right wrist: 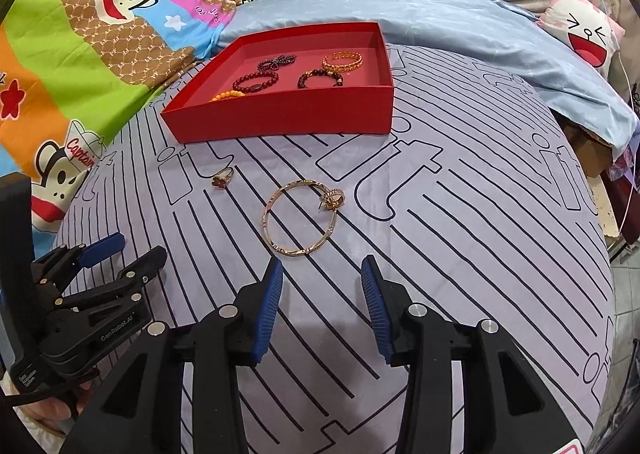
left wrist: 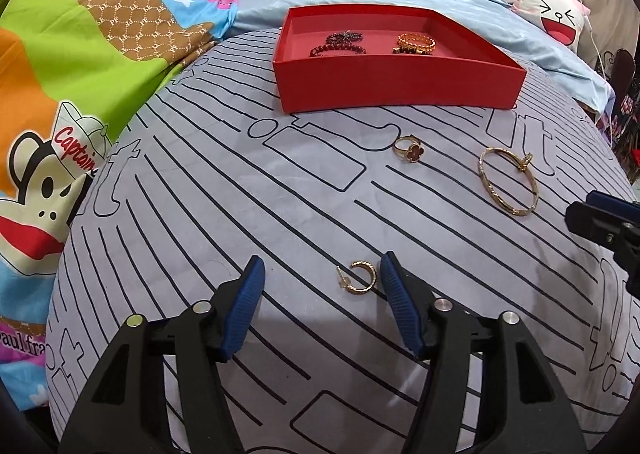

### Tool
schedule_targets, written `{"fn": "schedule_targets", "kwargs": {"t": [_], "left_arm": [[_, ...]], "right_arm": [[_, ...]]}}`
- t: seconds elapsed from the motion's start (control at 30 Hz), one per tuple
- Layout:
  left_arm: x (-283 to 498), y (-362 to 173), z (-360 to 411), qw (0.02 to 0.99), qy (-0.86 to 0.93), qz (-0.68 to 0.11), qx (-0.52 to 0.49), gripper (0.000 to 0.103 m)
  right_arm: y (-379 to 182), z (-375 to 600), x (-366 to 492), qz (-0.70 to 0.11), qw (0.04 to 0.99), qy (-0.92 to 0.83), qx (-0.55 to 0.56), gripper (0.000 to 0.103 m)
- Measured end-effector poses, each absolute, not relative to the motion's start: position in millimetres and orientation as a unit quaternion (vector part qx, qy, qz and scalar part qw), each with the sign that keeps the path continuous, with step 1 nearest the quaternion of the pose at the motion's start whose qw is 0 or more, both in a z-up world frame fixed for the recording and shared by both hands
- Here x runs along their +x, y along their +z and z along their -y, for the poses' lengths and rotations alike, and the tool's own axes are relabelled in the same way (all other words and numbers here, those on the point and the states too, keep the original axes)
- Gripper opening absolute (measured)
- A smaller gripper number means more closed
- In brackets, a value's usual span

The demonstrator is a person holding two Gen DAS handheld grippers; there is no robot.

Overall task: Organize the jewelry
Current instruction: 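Grasp the small gold hoop earring with the left tool, then grasp the gold knot bangle with the right tool while the left tool holds the hoop earring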

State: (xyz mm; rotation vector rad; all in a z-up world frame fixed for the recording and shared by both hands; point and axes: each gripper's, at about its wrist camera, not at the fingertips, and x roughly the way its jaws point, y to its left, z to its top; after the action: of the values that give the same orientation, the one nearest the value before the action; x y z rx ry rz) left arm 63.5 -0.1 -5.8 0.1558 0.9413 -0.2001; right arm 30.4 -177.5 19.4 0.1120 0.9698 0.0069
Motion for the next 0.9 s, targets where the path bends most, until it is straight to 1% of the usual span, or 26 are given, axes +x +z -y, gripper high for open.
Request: {"fn": "schedule_targets", "kwargs": {"t": [0.1,0.17,0.3,0.63,0.9], "left_arm": [[59,-6,4,0.884,-0.106,-0.448,0.079,0.043],[58,-5,7,0.883,-0.116,-0.448,0.08,0.032],[57,-5,11,0.88,-0.129,-0.45,0.078,0.018],[60,-1,0,0.874,-0.142,-0.464,0.033,0.018],[67,7,-4,0.876,-0.141,-0.461,0.02,0.018]], "right_arm": [[17,179,32,-0.467,0.883,0.002,0.055,0.04],[16,180,33,-0.468,0.882,0.002,0.055,0.041],[14,180,36,-0.47,0.881,0.003,0.057,0.041],[11,179,41,-0.471,0.88,0.006,0.057,0.041],[12,181,55,-0.467,0.883,0.004,0.057,0.041]]}}
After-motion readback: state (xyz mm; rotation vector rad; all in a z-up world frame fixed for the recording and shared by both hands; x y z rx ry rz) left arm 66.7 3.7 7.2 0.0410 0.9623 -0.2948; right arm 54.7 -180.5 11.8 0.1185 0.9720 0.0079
